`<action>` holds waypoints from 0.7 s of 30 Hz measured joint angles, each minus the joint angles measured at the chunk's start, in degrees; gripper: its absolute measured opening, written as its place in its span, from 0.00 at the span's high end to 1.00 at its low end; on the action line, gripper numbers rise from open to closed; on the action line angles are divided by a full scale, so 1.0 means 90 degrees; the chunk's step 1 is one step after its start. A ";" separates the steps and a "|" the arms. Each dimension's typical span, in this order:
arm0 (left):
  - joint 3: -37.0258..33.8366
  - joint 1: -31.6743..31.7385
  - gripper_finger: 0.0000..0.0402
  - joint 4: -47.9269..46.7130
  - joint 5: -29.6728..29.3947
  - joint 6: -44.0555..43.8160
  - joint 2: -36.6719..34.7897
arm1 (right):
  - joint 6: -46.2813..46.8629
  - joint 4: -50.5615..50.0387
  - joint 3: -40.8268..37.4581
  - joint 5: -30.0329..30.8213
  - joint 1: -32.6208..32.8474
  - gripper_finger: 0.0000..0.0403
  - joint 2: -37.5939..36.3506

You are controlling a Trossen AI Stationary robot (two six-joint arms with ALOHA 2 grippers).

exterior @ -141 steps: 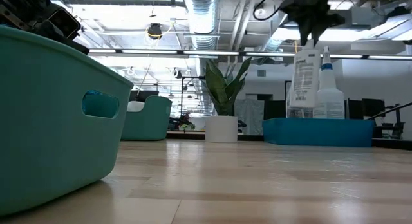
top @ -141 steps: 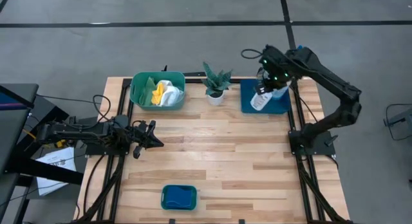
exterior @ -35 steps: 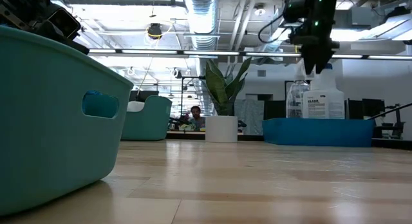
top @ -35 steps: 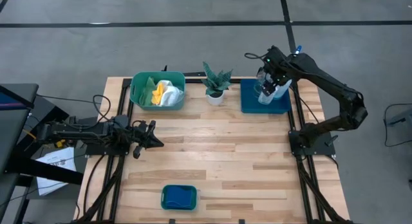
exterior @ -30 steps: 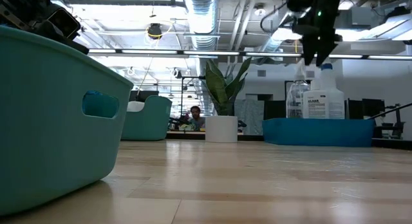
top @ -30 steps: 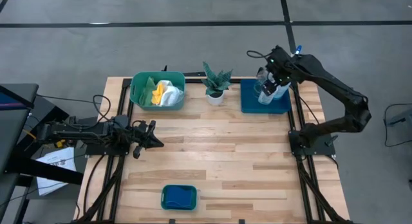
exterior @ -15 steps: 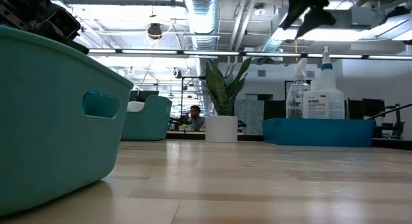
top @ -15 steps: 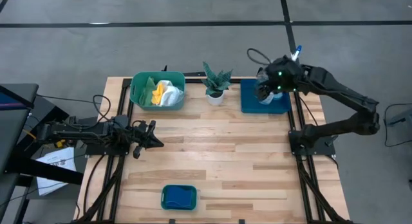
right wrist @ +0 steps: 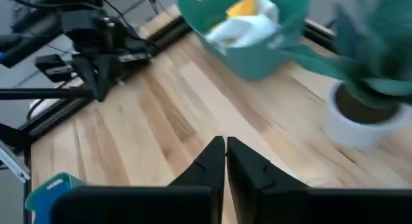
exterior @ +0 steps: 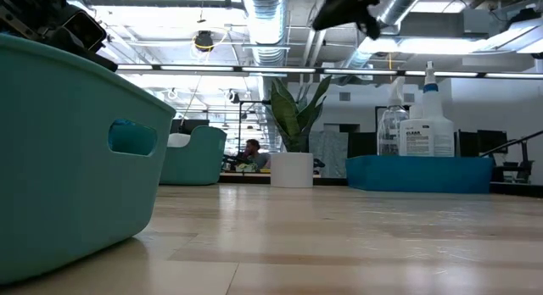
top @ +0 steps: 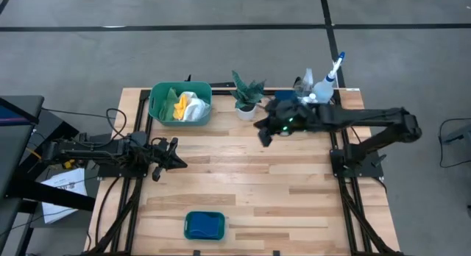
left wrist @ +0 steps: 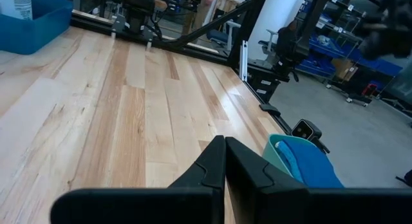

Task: Pick & Place Kitchen Items
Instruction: Return to Home Position

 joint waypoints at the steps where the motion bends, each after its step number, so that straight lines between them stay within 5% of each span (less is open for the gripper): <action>1: 0.0000 0.0001 0.99 0.0001 0.0000 0.0000 0.0000 | -0.0001 0.0278 -0.0065 0.0074 0.0092 0.98 0.0106; 11: 0.0000 0.0001 0.99 0.0002 0.0005 0.0000 0.0000 | 0.0106 0.3969 -0.0783 0.0107 0.0788 1.00 0.1497; 21: 0.0000 0.0001 0.99 0.0002 0.0020 0.0000 0.0000 | -0.0642 0.4663 -0.0905 0.0237 0.1325 1.00 0.1944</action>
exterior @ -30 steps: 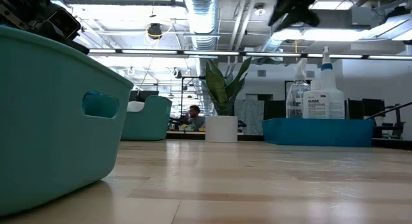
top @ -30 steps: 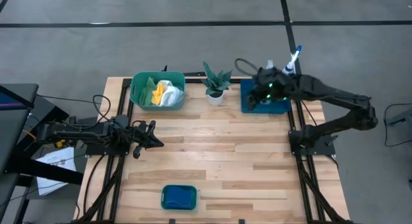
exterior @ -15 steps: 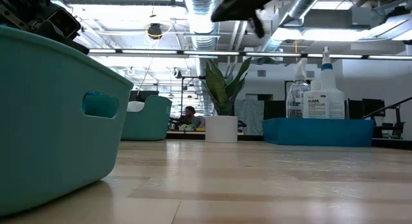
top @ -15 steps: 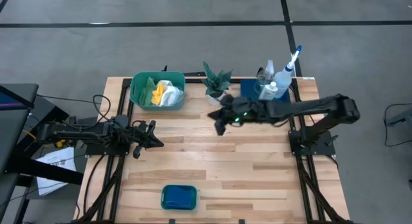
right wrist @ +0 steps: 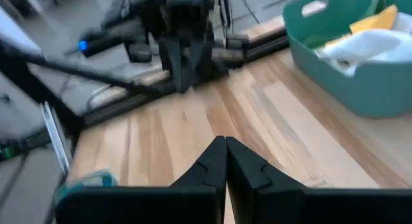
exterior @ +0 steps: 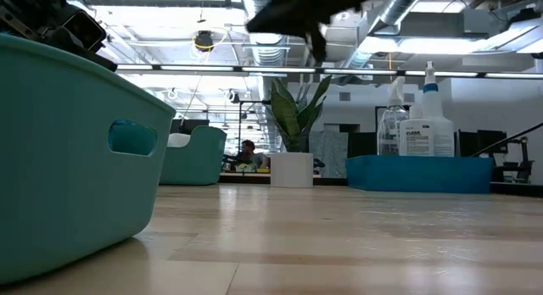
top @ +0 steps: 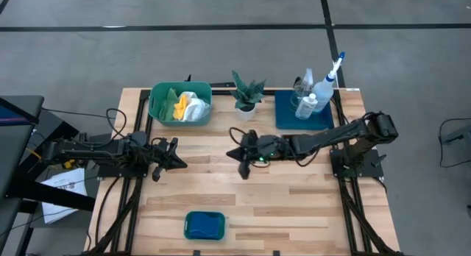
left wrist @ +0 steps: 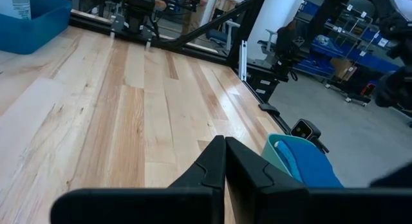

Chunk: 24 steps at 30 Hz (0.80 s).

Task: Pick & Place Kitchen Items
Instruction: Return to Home Position

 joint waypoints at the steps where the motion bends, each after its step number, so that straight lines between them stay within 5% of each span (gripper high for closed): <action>1: 0.0000 0.0000 0.99 -0.0004 0.0000 0.0000 0.0002 | -0.0088 -0.0053 -0.0151 0.0000 0.0038 1.00 -0.0093; 12: 0.0000 -0.0001 0.99 -0.0001 -0.0010 0.0000 0.0000 | -0.0947 0.2072 -0.3220 -0.0163 0.0258 1.00 -0.2386; 24: 0.0000 0.0000 0.99 0.0000 -0.0022 0.0000 0.0000 | -0.1985 0.2176 -0.5360 -0.0492 -0.0129 1.00 -0.5156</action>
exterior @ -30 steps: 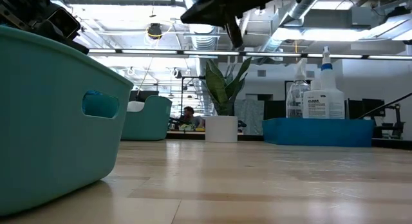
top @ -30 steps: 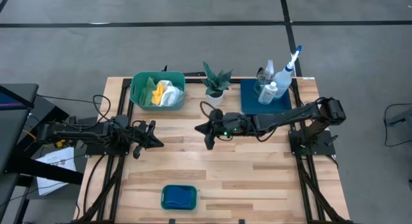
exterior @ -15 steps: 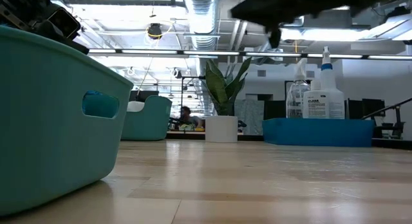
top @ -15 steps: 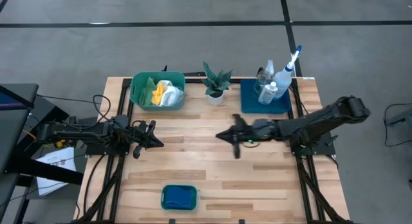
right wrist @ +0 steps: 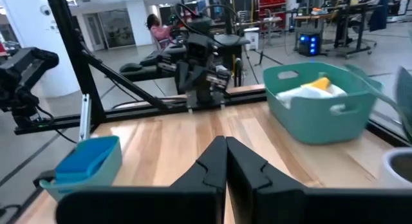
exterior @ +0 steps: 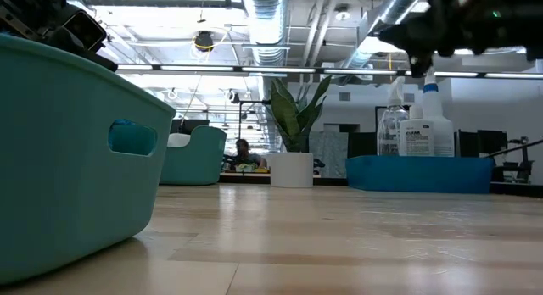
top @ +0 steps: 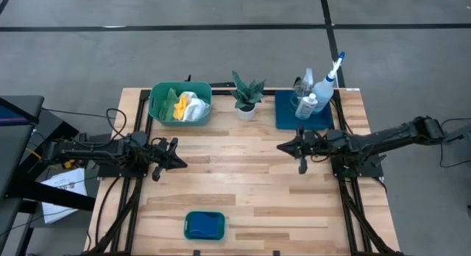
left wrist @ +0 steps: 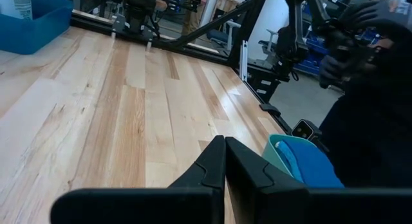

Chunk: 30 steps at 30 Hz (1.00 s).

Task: Pick & Place Kitchen Items
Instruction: Return to Home Position

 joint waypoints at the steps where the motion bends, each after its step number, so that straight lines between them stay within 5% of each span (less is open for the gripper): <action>1: 0.0000 -0.0001 0.99 -0.0002 0.0000 0.0000 0.0000 | 0.0000 -0.0004 -0.0142 0.0003 -0.0041 1.00 -0.0168; 19: 0.0000 -0.0001 0.99 0.0000 0.0024 0.0000 0.0000 | -0.0168 -0.0093 -0.1684 -0.0409 -0.0340 1.00 -0.2207; 30: 0.0000 -0.0001 0.99 -0.0002 0.0019 0.0002 0.0000 | -0.0497 -0.1505 -0.1702 -0.0506 -0.0316 1.00 -0.3555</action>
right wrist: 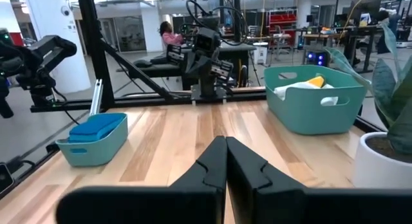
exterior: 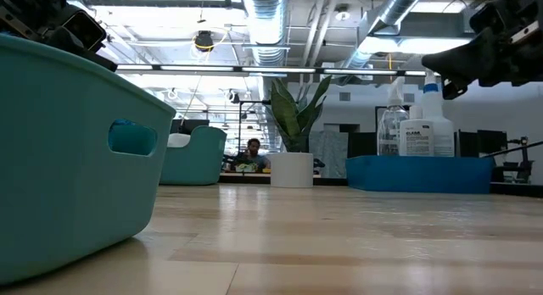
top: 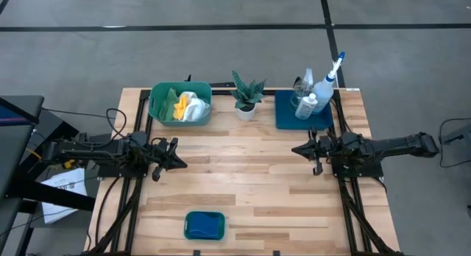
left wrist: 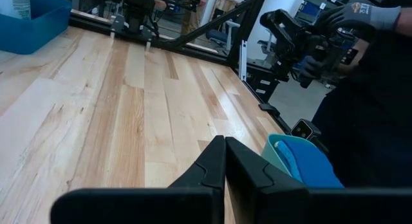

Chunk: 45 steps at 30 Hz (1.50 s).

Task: Pick & Place Kitchen Items
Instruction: Return to Home Position

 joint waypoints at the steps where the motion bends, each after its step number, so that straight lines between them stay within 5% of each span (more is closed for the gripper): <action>1: 0.0000 0.0000 0.99 0.0000 0.0000 -0.0001 0.0000 | -0.0005 -0.0190 0.0000 0.0000 0.0000 1.00 -0.0172; 10: 0.0000 -0.0001 0.99 0.0002 -0.0021 -0.0002 0.0002 | -0.0005 -0.1647 0.0007 -0.0012 -0.0005 1.00 -0.1690; 45: 0.0000 0.0002 0.99 0.0002 0.0005 -0.0002 0.0000 | 0.0837 -0.1672 0.0012 0.0002 -0.0005 1.00 -0.1660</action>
